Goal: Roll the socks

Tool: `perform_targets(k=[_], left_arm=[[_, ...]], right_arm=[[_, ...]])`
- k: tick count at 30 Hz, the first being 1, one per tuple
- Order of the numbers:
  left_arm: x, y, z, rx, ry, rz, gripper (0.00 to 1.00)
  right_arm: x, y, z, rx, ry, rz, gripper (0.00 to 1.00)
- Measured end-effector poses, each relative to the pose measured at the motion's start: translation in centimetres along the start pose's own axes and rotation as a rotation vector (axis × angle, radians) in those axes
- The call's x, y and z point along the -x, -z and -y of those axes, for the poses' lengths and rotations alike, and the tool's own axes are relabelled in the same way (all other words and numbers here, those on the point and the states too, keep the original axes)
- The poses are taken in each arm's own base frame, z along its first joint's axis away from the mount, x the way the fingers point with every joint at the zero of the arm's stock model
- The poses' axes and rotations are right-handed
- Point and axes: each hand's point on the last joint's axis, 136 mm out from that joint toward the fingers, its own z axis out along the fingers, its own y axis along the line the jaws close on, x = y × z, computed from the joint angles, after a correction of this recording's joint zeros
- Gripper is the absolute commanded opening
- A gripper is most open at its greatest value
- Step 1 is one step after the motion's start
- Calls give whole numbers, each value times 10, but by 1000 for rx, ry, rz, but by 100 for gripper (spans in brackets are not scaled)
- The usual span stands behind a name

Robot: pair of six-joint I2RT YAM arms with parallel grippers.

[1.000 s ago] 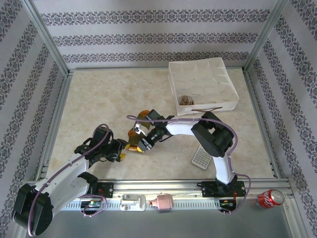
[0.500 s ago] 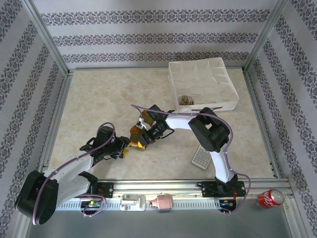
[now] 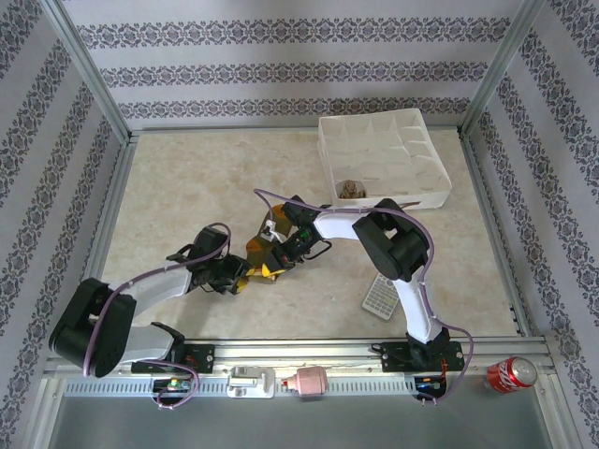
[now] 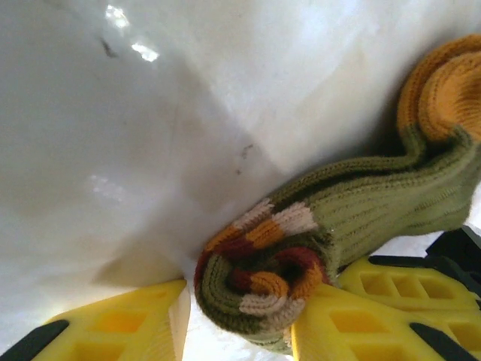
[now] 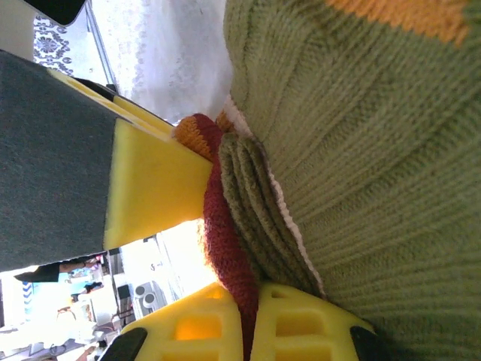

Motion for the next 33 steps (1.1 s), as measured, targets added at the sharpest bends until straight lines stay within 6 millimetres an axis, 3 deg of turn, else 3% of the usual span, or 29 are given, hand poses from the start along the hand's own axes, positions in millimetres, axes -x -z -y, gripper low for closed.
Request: perform_targets(k=[5, 10, 17, 22, 27, 33], left_arm=[[1, -2, 2, 61, 22, -10, 42], [3, -3, 5, 107, 54, -16, 40], [4, -10, 14, 111, 124, -32, 23], [10, -17, 32, 55, 106, -24, 7], [9, -17, 39, 25, 93, -29, 0], [6, -11, 31, 25, 86, -20, 0]], right_arm=[[0, 0, 0, -1, -9, -5, 0], [0, 0, 0, -2, -14, -8, 0], [-1, 0, 0, -3, -18, -10, 0], [-1, 7, 4, 2, -30, -1, 1], [-5, 14, 6, -89, 99, 42, 35], [-37, 25, -15, -352, 526, 137, 64]])
